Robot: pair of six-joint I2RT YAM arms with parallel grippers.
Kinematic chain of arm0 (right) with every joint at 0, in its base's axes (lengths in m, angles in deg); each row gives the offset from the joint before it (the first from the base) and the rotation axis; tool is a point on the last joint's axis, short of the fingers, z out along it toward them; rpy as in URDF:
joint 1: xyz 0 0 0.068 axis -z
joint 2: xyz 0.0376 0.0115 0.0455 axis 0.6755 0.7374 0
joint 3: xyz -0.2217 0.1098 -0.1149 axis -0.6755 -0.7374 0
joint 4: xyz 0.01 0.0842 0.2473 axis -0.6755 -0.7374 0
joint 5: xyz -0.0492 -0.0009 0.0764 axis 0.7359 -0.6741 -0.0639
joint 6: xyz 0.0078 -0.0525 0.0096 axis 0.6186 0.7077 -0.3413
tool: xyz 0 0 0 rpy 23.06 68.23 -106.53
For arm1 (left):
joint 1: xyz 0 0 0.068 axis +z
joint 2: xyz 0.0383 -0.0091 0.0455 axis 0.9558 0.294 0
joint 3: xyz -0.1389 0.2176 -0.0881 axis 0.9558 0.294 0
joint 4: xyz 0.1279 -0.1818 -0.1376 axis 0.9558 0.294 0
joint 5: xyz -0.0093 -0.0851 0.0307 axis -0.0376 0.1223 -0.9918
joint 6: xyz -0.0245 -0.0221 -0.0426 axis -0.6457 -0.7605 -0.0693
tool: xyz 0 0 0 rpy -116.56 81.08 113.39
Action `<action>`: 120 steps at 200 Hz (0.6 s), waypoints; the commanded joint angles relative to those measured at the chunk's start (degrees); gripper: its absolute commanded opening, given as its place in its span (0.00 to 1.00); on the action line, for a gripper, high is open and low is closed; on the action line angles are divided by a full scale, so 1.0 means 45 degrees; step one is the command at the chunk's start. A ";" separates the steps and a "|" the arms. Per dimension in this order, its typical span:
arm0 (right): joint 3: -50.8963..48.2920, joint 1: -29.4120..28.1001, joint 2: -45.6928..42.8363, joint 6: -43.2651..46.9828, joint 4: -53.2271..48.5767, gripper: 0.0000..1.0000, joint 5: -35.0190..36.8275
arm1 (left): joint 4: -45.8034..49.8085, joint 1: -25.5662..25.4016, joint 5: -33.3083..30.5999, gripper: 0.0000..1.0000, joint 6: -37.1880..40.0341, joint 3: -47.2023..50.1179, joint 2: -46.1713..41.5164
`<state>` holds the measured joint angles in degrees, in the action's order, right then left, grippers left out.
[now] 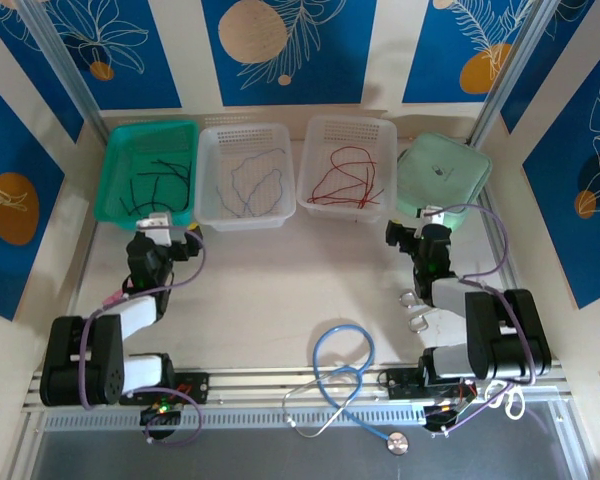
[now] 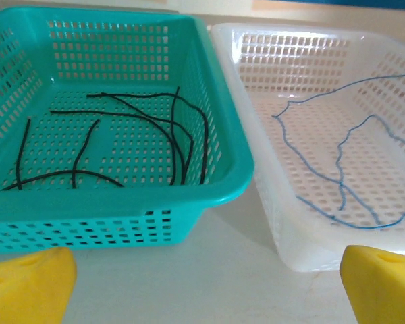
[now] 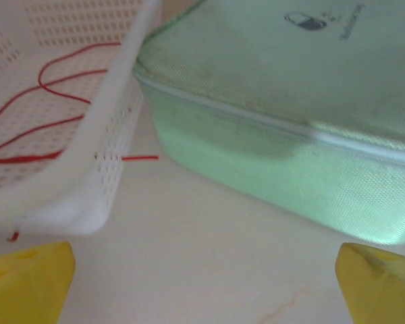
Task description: Untangle the cables
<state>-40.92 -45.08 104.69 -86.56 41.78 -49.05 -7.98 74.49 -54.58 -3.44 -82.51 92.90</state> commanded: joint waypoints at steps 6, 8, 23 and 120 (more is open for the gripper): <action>-0.0188 -0.0219 0.1016 0.0598 0.2350 0.99 -0.0491 | -0.2895 -0.0260 -0.0501 1.00 0.0792 0.0529 0.1656; -0.0161 -0.0263 0.1021 0.0672 0.2276 0.99 -0.0514 | -0.3072 -0.0270 -0.0496 1.00 0.0817 0.0545 0.1773; -0.0204 -0.0575 0.1247 0.0977 0.2607 0.99 -0.0303 | -0.4148 -0.0331 -0.0237 0.99 0.0948 0.0531 0.2931; 0.0444 0.0166 0.1843 0.0456 0.1777 0.99 -0.1395 | -0.2196 -0.0469 -0.0529 1.00 0.1007 -0.0761 0.3579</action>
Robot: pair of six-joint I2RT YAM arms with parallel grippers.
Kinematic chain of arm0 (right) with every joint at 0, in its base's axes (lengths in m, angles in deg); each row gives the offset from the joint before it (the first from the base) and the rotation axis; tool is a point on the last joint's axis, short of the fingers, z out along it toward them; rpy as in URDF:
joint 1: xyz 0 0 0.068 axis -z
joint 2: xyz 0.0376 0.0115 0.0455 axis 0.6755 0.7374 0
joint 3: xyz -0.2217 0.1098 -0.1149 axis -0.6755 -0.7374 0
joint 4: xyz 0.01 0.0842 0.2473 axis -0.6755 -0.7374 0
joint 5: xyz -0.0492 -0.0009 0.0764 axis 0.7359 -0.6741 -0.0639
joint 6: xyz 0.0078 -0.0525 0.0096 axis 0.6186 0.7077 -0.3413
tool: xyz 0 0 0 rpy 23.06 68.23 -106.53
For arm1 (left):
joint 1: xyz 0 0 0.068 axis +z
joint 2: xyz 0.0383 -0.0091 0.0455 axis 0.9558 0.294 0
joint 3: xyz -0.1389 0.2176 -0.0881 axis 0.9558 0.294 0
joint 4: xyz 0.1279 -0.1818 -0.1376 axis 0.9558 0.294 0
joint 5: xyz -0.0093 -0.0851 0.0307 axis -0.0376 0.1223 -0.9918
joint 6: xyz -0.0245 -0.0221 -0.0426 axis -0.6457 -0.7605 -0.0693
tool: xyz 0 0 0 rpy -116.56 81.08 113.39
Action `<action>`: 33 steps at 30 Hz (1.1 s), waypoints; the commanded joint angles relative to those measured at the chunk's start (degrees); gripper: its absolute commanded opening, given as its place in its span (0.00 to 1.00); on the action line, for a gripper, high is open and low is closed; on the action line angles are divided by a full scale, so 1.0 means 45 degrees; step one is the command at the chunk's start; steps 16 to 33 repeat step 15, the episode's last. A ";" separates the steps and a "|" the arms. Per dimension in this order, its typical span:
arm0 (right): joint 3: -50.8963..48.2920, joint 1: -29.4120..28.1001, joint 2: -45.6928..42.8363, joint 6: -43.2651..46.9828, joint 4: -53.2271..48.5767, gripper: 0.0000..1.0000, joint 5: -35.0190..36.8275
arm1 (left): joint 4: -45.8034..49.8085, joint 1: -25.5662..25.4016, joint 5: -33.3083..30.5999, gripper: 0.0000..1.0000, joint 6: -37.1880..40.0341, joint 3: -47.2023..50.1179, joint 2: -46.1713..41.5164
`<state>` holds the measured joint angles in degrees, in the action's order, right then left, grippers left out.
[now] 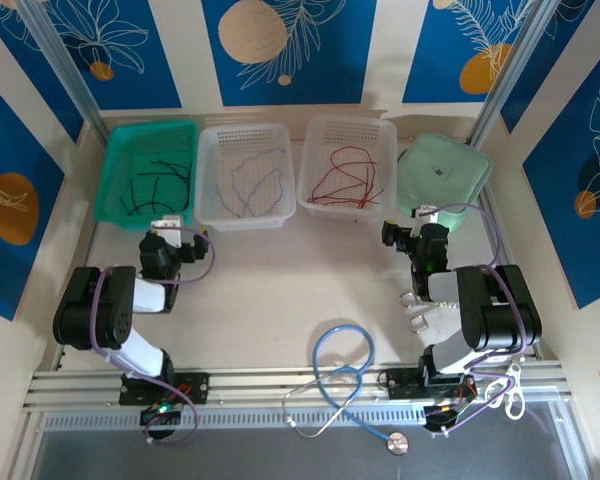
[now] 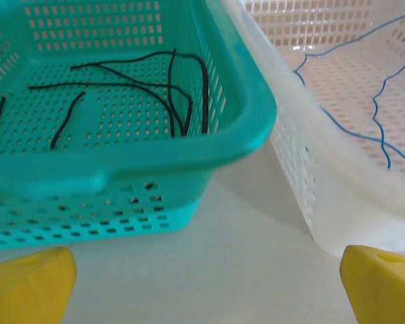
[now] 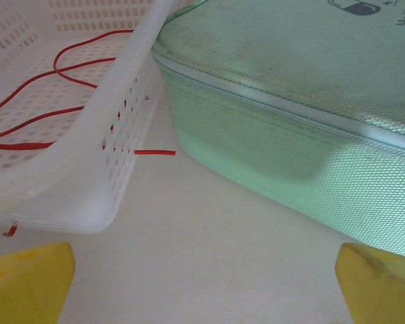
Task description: Untangle the cables
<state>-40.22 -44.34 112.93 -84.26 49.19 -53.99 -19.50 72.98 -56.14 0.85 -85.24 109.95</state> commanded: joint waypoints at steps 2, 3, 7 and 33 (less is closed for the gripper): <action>0.0288 0.0000 -0.0007 -0.0055 0.0122 0.99 -0.0299 | 0.0268 -0.0134 -0.0138 1.00 0.0055 -0.0103 -0.0198; 0.0291 0.0000 0.0010 -0.0055 0.0115 0.99 -0.0296 | 0.0200 -0.0134 -0.0065 1.00 0.0078 -0.0057 -0.0203; 0.0290 0.0003 -0.0004 -0.0038 0.0122 0.99 -0.0296 | 0.0012 -0.0134 -0.0025 1.00 0.0114 0.0009 -0.0181; 0.0282 0.0095 -0.0010 -0.0074 0.0101 0.99 -0.0505 | 0.0170 -0.0134 -0.0007 1.00 0.0132 -0.0064 -0.0179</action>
